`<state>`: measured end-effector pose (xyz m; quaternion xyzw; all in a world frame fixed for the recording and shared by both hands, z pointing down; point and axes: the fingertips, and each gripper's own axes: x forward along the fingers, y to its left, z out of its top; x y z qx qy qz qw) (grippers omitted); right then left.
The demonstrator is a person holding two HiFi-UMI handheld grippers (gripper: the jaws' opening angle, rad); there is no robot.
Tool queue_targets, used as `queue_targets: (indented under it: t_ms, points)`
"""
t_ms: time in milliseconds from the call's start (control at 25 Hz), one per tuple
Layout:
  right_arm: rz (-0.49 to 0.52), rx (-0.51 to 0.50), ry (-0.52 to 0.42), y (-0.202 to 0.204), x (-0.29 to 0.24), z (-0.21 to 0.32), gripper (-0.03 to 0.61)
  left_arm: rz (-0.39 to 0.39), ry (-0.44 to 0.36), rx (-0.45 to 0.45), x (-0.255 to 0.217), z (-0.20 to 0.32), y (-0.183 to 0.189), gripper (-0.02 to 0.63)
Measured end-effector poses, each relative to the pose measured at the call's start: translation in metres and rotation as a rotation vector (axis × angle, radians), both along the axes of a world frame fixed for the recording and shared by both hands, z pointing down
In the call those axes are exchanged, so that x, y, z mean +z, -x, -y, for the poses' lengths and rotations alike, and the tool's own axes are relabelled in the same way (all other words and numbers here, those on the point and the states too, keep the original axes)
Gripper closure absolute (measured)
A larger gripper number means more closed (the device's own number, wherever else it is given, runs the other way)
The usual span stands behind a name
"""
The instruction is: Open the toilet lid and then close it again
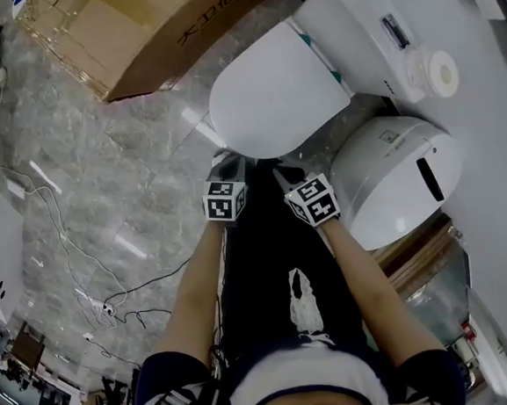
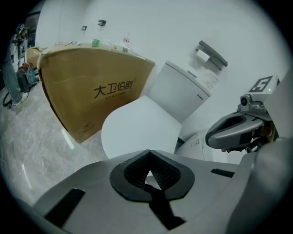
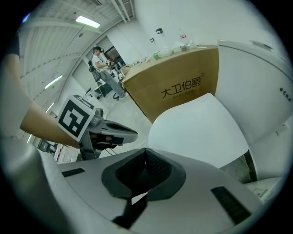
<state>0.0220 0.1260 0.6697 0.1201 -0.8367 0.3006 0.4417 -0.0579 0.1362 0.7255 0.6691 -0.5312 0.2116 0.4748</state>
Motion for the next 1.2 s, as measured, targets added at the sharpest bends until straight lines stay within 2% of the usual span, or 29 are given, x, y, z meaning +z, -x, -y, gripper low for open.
queue_targets:
  t_ms: [280,1200]
  points:
    - [0.025,-0.013,-0.047,0.009,-0.021,0.006,0.571,0.005,-0.061,0.031,-0.039,0.004,-0.003,0.607]
    - [0.025,0.061,-0.049,0.022,-0.018,-0.003,0.571,0.015,-0.05,0.13,-0.052,-0.005,0.012,0.608]
